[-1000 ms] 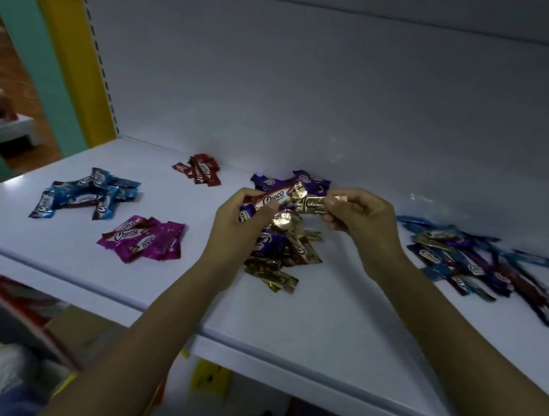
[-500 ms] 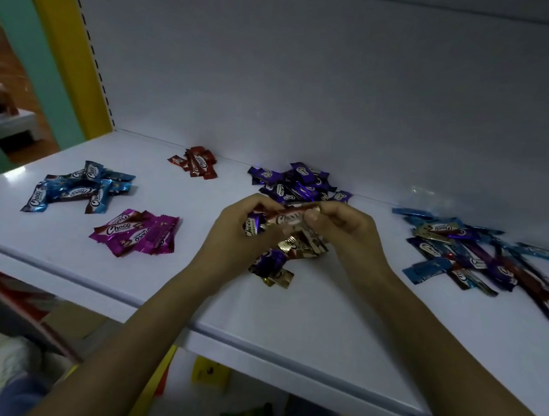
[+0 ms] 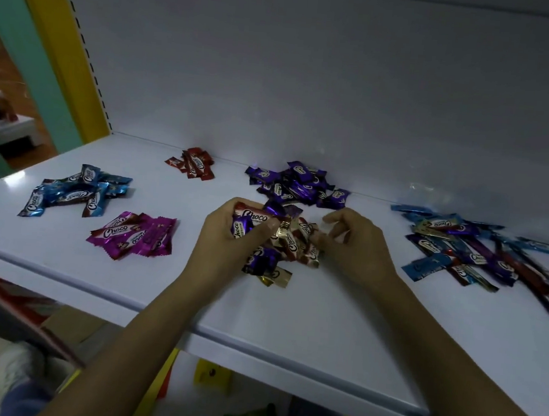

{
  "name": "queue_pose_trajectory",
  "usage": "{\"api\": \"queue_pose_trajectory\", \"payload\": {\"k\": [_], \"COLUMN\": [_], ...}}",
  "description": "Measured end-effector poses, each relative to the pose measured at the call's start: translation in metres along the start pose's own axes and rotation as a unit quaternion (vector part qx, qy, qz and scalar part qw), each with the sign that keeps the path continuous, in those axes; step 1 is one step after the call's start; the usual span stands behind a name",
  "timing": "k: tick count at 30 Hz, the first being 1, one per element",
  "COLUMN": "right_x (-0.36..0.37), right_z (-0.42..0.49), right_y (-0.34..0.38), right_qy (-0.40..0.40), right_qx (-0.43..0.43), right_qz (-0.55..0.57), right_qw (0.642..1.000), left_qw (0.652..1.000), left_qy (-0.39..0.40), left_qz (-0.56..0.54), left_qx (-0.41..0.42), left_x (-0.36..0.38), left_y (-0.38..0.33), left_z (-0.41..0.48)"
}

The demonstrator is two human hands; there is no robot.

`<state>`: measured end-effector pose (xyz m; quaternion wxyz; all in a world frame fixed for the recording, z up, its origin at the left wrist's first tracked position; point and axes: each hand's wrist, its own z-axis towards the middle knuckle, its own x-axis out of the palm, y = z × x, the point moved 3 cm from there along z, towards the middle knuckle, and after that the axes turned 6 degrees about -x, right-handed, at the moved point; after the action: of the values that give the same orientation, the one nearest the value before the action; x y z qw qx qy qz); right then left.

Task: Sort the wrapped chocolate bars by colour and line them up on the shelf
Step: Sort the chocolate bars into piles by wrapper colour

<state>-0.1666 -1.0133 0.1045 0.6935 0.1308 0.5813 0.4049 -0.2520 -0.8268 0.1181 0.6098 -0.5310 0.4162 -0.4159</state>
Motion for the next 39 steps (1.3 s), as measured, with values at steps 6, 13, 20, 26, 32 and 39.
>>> {"api": "queue_pose_trajectory", "payload": {"k": [6,13,20,26,32,39], "right_x": [-0.010,-0.005,-0.013,-0.012,0.001,-0.001], "right_z": [-0.011,-0.011,-0.006,-0.005,-0.008,-0.007], "right_y": [0.043,0.042,0.026,0.017,0.018,0.017], "right_qy": [0.005,0.012,-0.087,-0.142,-0.092,-0.087], "right_qx": [-0.044,-0.028,0.028,-0.012,-0.048,-0.054], "right_qz": [0.330,0.403,0.387,0.270,0.134,0.124], "right_qw": [0.943,0.915,0.917,0.952,0.985,0.987], "left_qw": [0.996,0.982,0.996,0.997,0.998,0.999], "left_qy": [-0.018,0.010,-0.016,-0.064,-0.055,-0.017], "left_qz": [0.082,0.184,0.089,0.016,-0.002,0.002], "left_qx": [0.026,0.045,0.020,0.032,0.036,0.048], "left_x": [0.010,0.026,0.018,0.003,0.006,0.016], "left_y": [-0.010,-0.017,-0.015,-0.019,-0.020,-0.024], "left_z": [0.004,0.007,0.004,0.004,0.002,0.002]}}
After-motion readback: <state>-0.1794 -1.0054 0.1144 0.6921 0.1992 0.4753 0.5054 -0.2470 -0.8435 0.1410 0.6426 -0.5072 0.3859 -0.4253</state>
